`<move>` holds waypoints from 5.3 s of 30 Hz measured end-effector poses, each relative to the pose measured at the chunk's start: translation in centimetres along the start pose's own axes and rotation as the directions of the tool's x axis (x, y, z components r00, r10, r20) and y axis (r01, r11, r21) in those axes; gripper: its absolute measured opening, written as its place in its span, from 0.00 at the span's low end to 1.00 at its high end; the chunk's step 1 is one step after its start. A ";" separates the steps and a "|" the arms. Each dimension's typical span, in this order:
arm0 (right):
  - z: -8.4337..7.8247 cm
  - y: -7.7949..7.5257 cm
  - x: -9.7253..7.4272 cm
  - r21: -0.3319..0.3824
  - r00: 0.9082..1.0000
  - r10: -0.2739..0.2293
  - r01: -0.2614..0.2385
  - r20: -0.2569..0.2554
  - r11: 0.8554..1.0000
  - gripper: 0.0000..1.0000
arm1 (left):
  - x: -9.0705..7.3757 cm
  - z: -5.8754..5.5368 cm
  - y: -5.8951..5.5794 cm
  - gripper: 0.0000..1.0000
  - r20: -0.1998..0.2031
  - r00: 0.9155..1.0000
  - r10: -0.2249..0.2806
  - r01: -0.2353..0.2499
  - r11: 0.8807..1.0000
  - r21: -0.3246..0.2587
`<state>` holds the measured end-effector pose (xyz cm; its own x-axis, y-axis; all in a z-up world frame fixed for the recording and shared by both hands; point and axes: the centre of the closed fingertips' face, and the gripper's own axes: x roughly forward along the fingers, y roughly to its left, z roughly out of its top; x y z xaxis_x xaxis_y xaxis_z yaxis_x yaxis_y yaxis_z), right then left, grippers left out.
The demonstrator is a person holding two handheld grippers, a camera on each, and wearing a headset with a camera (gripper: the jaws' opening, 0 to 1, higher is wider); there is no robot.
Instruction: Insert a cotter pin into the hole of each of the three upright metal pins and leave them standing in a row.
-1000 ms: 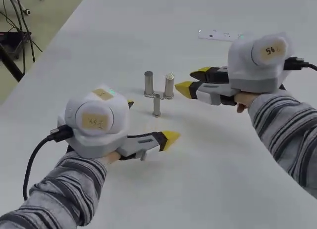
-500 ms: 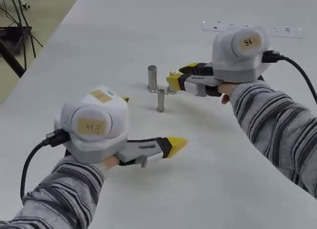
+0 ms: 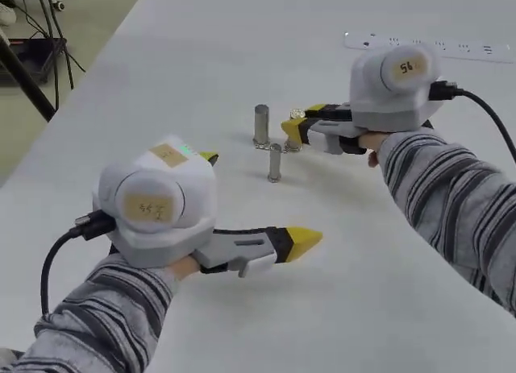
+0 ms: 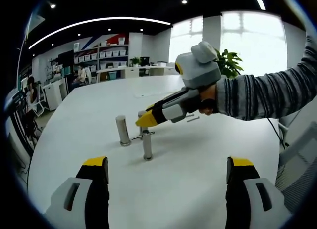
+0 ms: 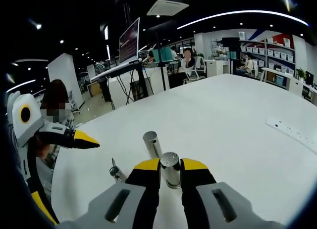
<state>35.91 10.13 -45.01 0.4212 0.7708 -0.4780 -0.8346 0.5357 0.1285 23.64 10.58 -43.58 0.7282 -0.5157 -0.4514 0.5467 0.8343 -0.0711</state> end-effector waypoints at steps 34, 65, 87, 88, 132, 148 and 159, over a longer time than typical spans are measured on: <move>-2.7 1.6 -6.7 -0.083 0.995 -0.099 0.096 -0.033 0.992 0.08 | -0.4 -0.1 0.7 0.99 -0.016 0.999 0.042 -0.041 0.997 0.063; -5.3 4.7 -8.3 -0.145 0.990 -0.118 0.105 -0.083 0.984 0.09 | -0.6 0.7 0.9 0.96 0.010 0.999 0.046 -0.047 0.996 0.070; -6.4 4.6 -10.6 -0.090 0.989 -0.021 0.008 -0.144 0.996 0.21 | -0.3 0.5 0.1 0.97 0.001 1.000 0.018 -0.018 0.998 0.058; -6.7 4.4 -10.8 -0.100 0.986 -0.025 0.008 -0.167 0.995 0.22 | -0.3 0.5 0.1 0.97 0.000 1.000 0.019 -0.019 0.998 0.055; -9.3 -9.2 -12.7 -0.240 0.831 -0.079 -0.067 -0.551 0.969 0.13 | 0.0 0.1 -0.4 0.95 -0.013 1.000 0.001 0.000 1.000 0.027; -10.3 -9.7 -12.4 -0.240 0.797 -0.051 -0.120 -0.602 0.963 0.07 | 0.1 0.1 -0.6 0.93 -0.017 1.000 -0.007 0.008 1.000 0.015; -10.6 -9.3 -12.6 -0.279 0.771 -0.059 -0.158 -0.634 0.947 0.02 | 0.1 0.0 -0.6 0.93 -0.022 1.000 -0.010 0.010 1.000 0.015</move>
<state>34.60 -8.27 -49.41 0.1485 0.3441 -0.9271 -0.9561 0.2895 -0.0457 23.35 10.05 -43.57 0.7138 -0.5192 -0.4700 0.5600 0.8261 -0.0622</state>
